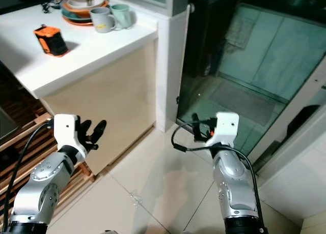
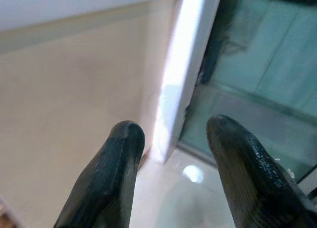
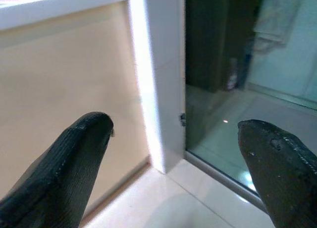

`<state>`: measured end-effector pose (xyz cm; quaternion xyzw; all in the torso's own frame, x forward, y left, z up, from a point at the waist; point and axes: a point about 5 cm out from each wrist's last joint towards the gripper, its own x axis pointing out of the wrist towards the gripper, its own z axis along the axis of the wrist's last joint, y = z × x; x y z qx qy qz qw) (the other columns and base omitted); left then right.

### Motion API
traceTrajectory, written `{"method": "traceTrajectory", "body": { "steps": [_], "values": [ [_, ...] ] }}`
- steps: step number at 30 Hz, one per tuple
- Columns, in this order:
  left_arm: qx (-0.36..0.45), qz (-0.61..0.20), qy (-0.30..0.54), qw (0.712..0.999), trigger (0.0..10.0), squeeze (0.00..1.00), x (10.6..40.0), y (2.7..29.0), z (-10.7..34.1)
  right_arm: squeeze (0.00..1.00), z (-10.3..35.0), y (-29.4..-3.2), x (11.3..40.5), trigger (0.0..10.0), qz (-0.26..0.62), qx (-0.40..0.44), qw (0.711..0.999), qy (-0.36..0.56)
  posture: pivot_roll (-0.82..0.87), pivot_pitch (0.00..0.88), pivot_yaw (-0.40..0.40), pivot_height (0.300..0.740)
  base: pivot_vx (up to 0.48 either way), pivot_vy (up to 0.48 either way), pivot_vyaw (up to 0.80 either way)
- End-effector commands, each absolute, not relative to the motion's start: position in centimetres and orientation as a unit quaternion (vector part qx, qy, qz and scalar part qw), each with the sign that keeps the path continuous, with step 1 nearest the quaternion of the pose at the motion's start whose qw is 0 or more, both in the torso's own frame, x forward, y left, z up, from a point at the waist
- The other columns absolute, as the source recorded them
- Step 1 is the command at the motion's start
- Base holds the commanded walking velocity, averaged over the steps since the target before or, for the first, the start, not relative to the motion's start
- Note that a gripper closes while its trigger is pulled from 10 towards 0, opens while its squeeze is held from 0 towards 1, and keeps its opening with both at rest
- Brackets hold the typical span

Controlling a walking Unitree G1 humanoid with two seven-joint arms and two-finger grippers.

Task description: Restocking fridge

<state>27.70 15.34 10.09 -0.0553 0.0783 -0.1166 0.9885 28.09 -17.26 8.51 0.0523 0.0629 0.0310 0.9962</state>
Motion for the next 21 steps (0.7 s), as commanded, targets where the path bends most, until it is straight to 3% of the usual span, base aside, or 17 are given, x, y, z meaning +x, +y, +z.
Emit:
{"method": "traceTrajectory", "body": {
  "steps": [1,7,17,21],
  "values": [
    [-0.027,-0.112,0.068,0.991,10.0,0.0,27.2,15.8,10.8,0.0,9.4,-18.0,27.9,10.0,0.02,0.029,0.999,0.041,-0.1,0.0,0.014,0.74,0.0,0.0,0.0],
    [0.007,-0.146,0.058,0.988,10.0,0.0,25.2,15.7,11.3,0.0,8.6,-19.1,25.0,10.0,-0.007,0.034,0.999,0.038,-0.09,0.0,0.011,0.74,0.0,0.0,0.0],
    [0.004,-0.128,0.048,0.991,10.0,0.0,26.8,15.3,11.5,0.0,9.5,-18.7,27.5,10.0,-0.002,0.042,0.999,0.027,-0.11,0.0,0.027,0.74,0.0,0.0,0.0],
    [-0.029,-0.109,0.062,0.992,10.0,0.0,27.3,15.6,10.8,0.0,9.5,-17.9,28.2,10.0,0.035,0.035,0.998,0.035,-0.11,0.0,0.031,0.74,0.0,0.0,0.75]
  ]
}}
